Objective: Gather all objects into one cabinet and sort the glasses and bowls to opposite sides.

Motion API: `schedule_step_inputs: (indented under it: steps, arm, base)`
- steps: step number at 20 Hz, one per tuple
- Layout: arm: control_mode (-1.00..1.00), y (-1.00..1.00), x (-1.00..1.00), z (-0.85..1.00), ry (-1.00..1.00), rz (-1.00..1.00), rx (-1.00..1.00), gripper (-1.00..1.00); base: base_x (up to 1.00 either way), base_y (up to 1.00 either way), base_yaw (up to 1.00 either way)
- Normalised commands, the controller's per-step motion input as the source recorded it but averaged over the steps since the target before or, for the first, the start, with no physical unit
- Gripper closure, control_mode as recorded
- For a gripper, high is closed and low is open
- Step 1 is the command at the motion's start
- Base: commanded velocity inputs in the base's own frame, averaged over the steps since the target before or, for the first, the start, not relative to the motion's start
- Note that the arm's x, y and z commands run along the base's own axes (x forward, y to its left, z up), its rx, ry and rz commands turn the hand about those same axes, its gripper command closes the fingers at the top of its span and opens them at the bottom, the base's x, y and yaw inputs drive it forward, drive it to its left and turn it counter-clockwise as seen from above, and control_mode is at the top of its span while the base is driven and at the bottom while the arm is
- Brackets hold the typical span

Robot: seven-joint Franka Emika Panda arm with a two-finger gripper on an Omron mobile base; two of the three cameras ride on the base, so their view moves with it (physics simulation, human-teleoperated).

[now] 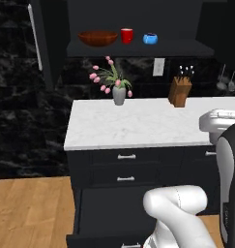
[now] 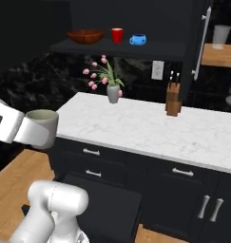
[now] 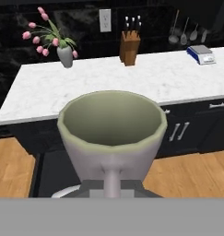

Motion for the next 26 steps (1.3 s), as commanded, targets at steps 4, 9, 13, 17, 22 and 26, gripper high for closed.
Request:
schedule_step_inputs:
  steps: [4,9,13,17,22,26]
  arm:
    - [1.00,0.00,0.00,0.00,0.00,0.00,0.00,1.00]
    - [1.00,0.00,0.00,0.00,0.00,0.00,0.00,1.00]
    - [1.00,0.00,0.00,0.00,0.00,0.00,0.00,1.00]
    - [1.00,0.00,0.00,0.00,0.00,0.00,0.00,1.00]
    - [1.00,0.00,0.00,0.00,0.00,0.00,0.00,1.00]
    - [1.00,0.00,0.00,0.00,0.00,0.00,0.00,1.00]
  base:
    - [0.68,0.00,-0.15]
    - [0.53,0.16,-0.05]
    - [0.46,0.18,0.00]
    - [0.51,0.01,0.00]
    - [0.38,0.08,0.00]
    - [0.26,0.11,-0.01]
